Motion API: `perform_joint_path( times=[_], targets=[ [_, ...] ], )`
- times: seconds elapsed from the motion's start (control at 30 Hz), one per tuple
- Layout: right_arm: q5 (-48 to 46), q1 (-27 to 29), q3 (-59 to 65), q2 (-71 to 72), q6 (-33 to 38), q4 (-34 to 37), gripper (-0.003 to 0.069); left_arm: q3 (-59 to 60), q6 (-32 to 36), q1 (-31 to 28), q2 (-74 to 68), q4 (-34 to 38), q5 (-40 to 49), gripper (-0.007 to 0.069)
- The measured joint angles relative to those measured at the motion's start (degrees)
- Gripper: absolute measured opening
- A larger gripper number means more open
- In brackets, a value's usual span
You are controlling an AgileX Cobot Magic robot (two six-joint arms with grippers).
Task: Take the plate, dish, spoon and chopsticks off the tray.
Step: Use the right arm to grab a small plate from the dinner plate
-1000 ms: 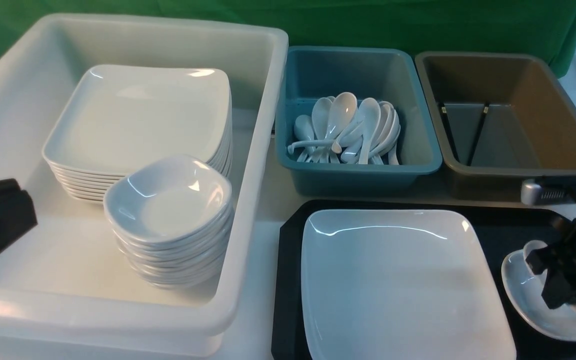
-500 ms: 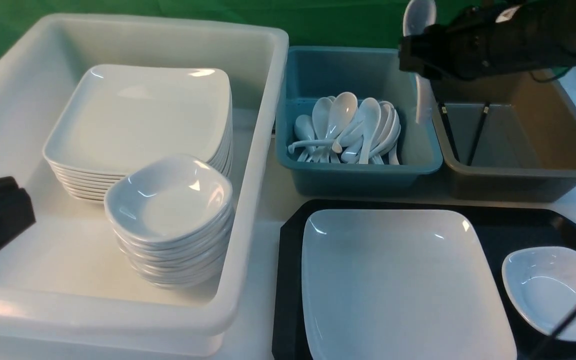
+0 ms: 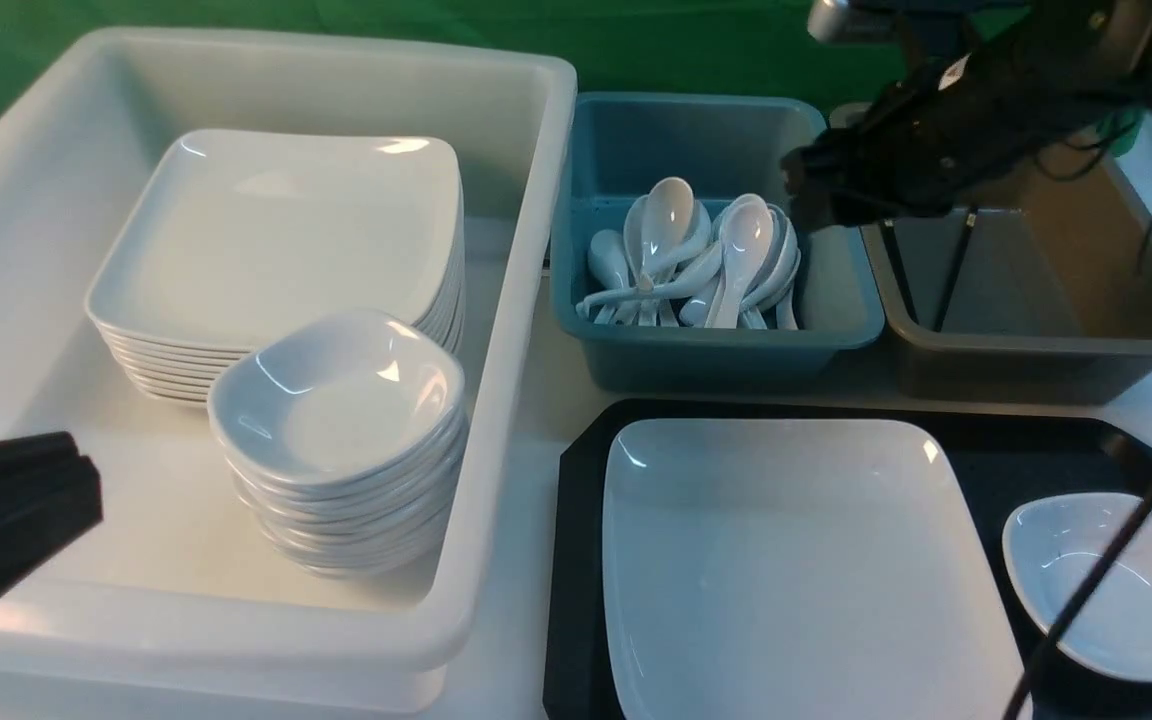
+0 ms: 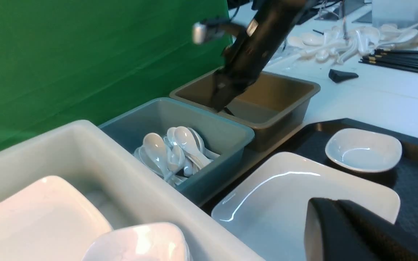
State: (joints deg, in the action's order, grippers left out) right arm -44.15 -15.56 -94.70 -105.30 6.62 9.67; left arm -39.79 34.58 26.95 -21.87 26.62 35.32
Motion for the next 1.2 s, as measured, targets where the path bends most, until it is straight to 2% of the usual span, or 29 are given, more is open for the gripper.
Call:
perform_joint_path(
  times=[0.1,0.23,0.27,0.37,0.47,0.53,0.57,0.8,1.03,1.2],
  targets=[
    [-11.0,-1.2,5.8,7.1,-1.9,-8.8,0.0261,0.0,0.2,0.0,0.0,-0.7,0.0,0.0017],
    [-16.6,-3.3,16.0,13.2,-3.9,-17.6,0.0259,0.0,0.3,0.0,0.0,-2.1,0.1,0.0017],
    [-17.5,-4.4,24.1,16.5,-4.6,-20.3,0.028,0.0,0.2,0.0,0.0,-2.5,0.1,0.0017],
    [-16.8,-4.8,33.8,18.8,-4.8,-21.5,0.0372,0.0,0.2,0.1,0.0,-2.5,0.1,0.0017],
    [-15.2,-4.8,40.3,18.8,-4.0,-22.3,0.0504,0.0,0.2,0.1,0.0,-2.3,0.1,0.0017],
    [-11.4,-4.7,44.1,18.2,-3.3,-23.4,0.0566,0.0,0.2,0.1,0.0,-1.9,0.1,0.0017],
    [-10.2,-4.7,44.7,17.9,-3.0,-23.8,0.0573,0.0,0.2,0.1,0.0,-1.7,0.1,0.0017],
    [1.3,-4.7,46.1,13.1,-2.6,-28.7,0.0533,0.0,0.2,0.1,0.0,-1.5,0.4,0.0017],
    [3.4,-4.7,45.8,8.1,-2.0,-30.9,0.0518,0.0,0.2,0.1,0.0,-1.5,1.1,0.0017],
    [3.7,-4.7,45.7,7.9,-1.5,-30.7,0.0442,0.0,0.2,0.1,0.0,-1.5,1.1,0.0017]
  ],
)
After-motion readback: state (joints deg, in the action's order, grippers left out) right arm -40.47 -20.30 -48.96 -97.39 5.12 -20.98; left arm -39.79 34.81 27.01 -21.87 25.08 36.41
